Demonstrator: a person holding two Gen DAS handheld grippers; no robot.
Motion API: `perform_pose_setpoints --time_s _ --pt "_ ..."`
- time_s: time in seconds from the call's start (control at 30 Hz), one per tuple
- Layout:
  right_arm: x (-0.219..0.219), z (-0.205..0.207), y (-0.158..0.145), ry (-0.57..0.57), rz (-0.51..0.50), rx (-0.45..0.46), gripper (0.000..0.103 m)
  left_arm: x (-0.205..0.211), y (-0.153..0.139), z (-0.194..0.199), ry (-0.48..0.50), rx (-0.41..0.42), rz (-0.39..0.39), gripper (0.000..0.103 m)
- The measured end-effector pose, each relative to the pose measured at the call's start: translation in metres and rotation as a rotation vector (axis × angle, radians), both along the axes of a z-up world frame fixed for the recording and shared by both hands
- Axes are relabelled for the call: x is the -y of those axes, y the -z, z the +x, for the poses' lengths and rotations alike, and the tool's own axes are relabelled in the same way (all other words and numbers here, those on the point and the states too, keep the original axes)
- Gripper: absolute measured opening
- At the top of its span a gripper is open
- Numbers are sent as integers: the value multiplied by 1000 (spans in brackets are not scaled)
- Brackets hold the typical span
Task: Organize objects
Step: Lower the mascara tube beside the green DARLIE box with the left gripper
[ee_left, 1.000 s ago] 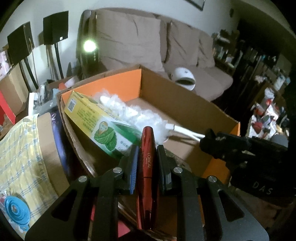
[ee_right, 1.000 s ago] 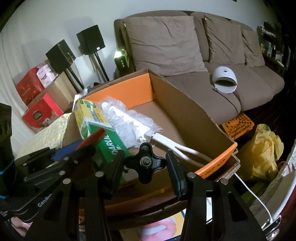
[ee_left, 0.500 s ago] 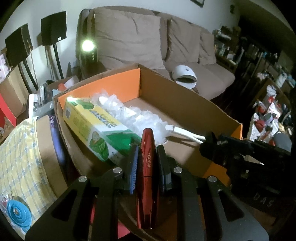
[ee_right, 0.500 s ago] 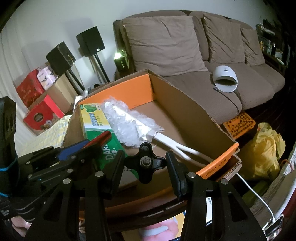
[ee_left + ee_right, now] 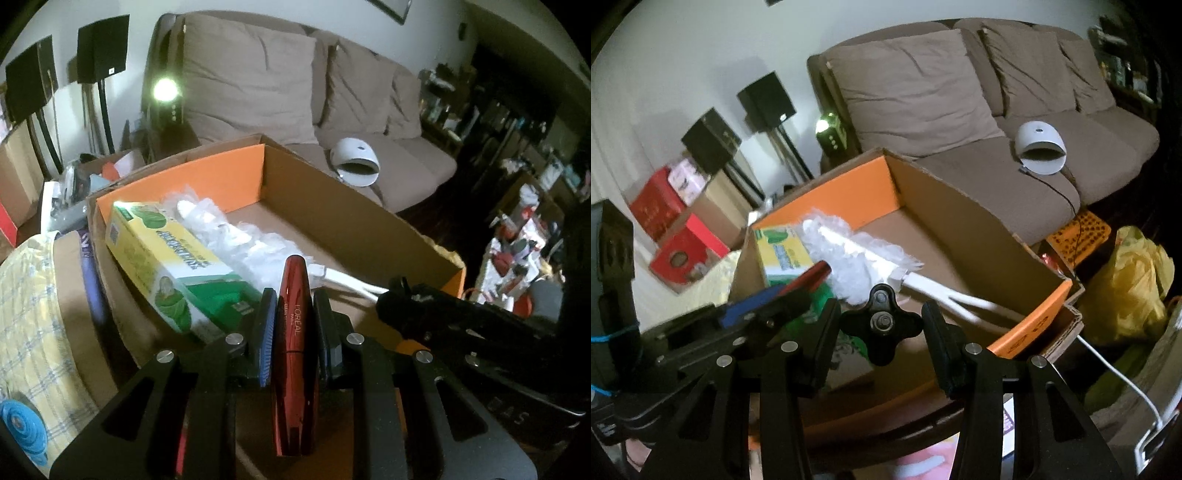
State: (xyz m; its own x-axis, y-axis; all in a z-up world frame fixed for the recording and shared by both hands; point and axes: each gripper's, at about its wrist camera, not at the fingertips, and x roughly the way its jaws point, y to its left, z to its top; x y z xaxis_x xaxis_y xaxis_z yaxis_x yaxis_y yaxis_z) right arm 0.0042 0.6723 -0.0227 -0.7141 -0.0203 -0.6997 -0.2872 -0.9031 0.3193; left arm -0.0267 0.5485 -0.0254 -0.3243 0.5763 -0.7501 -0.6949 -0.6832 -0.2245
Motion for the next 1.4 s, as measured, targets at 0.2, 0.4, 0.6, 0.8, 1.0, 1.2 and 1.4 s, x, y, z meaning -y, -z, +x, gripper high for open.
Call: perform_pose_setpoints --time_s 0.2,0.4,0.6,0.8,1.0,1.2,1.4 --pt "-9 5 -2 42 -1 -2 46 -4 -4 2 -6 -17 -5 19" --pt "-13 6 -3 59 -4 -6 46 -5 -1 2 -6 -4 -1 19" --pt "-14 6 -3 59 -8 -7 46 0 1 -4 -22 19 14 19" --pt "-14 6 -3 59 -8 -7 46 0 1 -5 -24 10 11 19" --pt "-14 6 -3 60 -8 -8 46 2 1 -7 -38 5 8 19" --pt "-15 6 -3 59 -7 -7 46 3 3 -7 -36 8 2 19" --pt "-15 6 -3 59 -9 -8 46 1 6 -4 -29 10 -1 19"
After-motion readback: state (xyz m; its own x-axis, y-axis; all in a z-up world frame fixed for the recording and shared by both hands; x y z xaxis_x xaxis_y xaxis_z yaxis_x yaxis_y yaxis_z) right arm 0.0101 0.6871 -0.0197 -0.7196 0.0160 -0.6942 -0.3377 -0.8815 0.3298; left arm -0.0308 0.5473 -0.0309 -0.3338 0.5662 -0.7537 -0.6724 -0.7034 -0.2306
